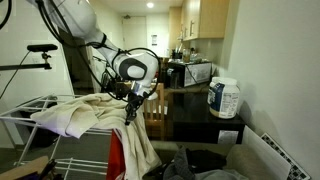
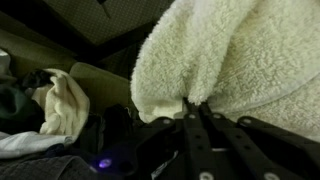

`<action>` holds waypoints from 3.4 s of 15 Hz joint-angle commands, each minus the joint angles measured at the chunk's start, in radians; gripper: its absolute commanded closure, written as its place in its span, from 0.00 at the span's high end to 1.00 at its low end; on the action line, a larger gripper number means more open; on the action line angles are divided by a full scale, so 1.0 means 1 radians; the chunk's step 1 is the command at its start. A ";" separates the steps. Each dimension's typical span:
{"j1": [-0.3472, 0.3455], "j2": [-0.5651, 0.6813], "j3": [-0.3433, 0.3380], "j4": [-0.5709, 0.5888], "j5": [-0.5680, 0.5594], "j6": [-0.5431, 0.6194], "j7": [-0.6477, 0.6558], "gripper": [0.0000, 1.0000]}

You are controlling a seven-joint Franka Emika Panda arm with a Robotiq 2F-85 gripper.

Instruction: Cover the Ironing board stand with a towel

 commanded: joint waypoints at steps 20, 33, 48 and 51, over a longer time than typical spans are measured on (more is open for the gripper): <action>0.122 -0.401 0.148 -0.068 0.062 -0.083 -0.266 0.01; 0.281 -0.633 0.222 -0.164 0.115 -0.300 -0.441 0.01; 0.437 -0.770 0.301 -0.200 0.194 -0.576 -0.573 0.01; 0.449 -0.790 0.309 -0.220 0.202 -0.583 -0.586 0.01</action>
